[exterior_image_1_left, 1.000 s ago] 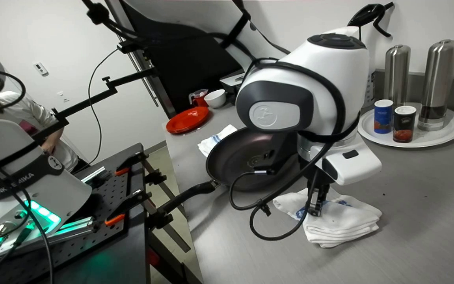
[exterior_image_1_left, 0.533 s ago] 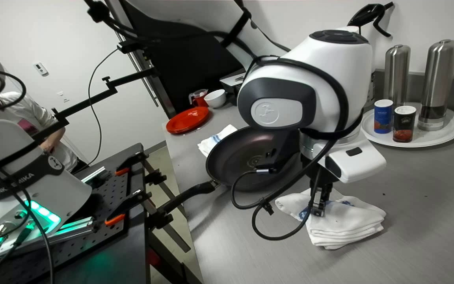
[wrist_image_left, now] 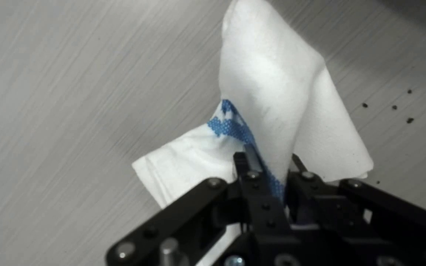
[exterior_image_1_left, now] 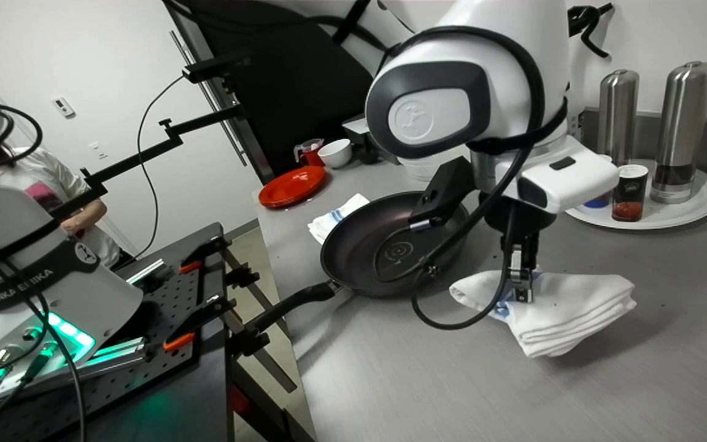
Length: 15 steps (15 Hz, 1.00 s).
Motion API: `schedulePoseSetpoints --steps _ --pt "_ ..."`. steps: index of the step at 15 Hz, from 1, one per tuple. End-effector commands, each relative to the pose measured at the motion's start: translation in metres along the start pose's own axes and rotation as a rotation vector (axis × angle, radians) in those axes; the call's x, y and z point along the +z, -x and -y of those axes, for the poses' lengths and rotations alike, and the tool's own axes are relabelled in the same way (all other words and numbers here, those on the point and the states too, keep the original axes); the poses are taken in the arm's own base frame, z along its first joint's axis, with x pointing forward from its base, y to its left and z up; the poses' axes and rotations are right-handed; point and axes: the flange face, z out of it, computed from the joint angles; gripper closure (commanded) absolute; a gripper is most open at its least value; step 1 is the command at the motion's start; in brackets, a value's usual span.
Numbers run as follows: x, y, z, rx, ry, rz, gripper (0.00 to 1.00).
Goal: Pick up the white towel with blue stripes from the table, wipe inside the black pan, and put the towel back on the table.
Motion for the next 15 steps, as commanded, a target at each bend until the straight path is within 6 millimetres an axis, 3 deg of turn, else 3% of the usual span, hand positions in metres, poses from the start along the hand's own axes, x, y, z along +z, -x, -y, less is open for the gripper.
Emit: schedulePoseSetpoints --steps 1,4,7,15 --pt "-0.036 0.026 0.02 -0.042 0.005 -0.053 0.97" --pt "-0.058 0.048 0.036 -0.092 -0.009 -0.085 0.97" --pt "-0.068 0.081 0.049 -0.135 -0.021 -0.082 0.97" --pt "-0.055 0.163 0.072 -0.26 0.042 -0.013 0.97"
